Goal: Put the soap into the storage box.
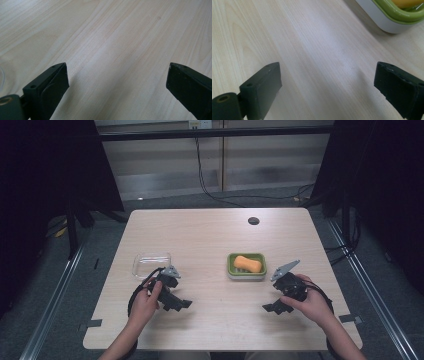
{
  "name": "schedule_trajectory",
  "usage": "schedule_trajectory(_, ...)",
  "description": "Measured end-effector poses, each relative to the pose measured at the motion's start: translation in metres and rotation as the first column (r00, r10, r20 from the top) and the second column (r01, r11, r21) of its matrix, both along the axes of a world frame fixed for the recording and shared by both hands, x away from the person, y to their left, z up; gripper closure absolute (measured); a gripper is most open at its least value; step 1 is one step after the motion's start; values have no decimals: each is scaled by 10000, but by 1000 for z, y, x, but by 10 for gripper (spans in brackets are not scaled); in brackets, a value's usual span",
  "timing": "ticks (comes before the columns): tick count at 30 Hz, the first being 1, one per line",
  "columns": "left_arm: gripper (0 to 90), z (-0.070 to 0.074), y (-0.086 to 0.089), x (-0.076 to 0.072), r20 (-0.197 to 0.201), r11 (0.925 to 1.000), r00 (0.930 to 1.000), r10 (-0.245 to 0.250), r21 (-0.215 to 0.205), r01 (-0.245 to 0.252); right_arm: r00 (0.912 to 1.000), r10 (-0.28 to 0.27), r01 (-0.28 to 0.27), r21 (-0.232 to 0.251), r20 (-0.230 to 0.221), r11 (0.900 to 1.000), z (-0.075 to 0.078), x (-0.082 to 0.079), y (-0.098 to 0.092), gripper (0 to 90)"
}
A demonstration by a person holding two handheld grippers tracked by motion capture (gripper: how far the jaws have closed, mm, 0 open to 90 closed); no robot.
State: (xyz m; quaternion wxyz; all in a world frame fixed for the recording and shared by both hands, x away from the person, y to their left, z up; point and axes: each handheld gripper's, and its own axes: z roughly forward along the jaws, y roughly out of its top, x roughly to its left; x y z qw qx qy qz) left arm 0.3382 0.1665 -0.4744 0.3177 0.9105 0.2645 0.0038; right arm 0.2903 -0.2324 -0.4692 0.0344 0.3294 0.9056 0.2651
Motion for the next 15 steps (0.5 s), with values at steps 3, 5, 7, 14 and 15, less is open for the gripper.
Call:
schedule_trajectory(3, 40, 0, 0, 0, -9, 10000, 10000, -13, -15, 13, 10000, -68, 68, 35, -27, 10000, -1, -1, -2, 72)
schedule_trajectory(5, 40, 0, 0, 0, 23, 10000, 10000, -13, 1, 13, 9999, -128, 128, 53, -56, 9999, -2, -3, -4, 72)
schedule_trajectory(7, 40, 0, 1, 0, -2, 10000, 10000, 20, 68, -20, 9999, -131, 131, 53, -25, 9999, -4, -4, -6, 73)
schedule_trajectory(14, 40, 0, 1, 0, 84, 10000, 10000, 37, 44, -38, 9998, -188, 188, 30, -12, 9998, -6, -8, -10, 74)
schedule_trajectory(15, 40, 0, 1, 0, 104, 10000, 9999, -1, 64, 0, 9999, -170, 170, 49, 6, 9998, -6, -8, -11, 74)
